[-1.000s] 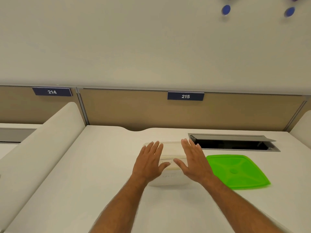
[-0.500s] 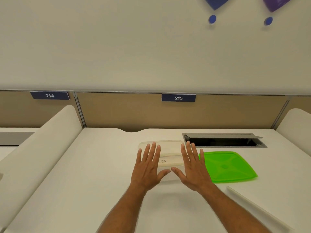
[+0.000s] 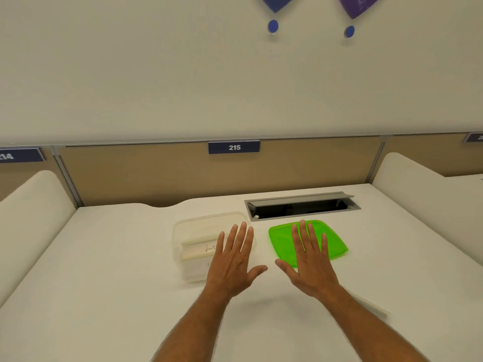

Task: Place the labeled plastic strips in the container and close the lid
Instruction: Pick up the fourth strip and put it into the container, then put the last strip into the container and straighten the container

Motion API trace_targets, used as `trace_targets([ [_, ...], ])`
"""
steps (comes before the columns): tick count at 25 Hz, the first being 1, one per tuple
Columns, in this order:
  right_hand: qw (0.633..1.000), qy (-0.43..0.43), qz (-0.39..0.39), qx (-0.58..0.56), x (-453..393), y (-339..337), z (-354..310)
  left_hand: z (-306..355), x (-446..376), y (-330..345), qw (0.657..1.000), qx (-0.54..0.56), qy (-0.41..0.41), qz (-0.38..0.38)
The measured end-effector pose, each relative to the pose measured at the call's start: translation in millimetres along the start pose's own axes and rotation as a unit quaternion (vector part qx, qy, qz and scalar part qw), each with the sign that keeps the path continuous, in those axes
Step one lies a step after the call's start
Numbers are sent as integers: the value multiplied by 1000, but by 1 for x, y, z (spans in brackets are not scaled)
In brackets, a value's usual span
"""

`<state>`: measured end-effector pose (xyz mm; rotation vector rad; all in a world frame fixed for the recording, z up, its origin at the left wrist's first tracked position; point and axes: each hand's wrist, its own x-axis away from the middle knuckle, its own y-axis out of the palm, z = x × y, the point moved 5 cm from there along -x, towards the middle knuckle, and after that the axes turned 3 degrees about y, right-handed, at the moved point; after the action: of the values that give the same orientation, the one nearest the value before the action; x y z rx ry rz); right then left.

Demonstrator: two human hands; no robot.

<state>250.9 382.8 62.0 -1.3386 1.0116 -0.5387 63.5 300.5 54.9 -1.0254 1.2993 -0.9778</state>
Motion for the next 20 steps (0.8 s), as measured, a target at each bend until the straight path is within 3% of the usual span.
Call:
trace_targets([
  [10, 994, 85, -62, 31, 43, -2, 99, 82, -30, 28, 995, 22, 86, -46],
  [20, 964, 145, -223, -29, 75, 26, 148, 139, -44, 56, 975, 61, 163, -139],
])
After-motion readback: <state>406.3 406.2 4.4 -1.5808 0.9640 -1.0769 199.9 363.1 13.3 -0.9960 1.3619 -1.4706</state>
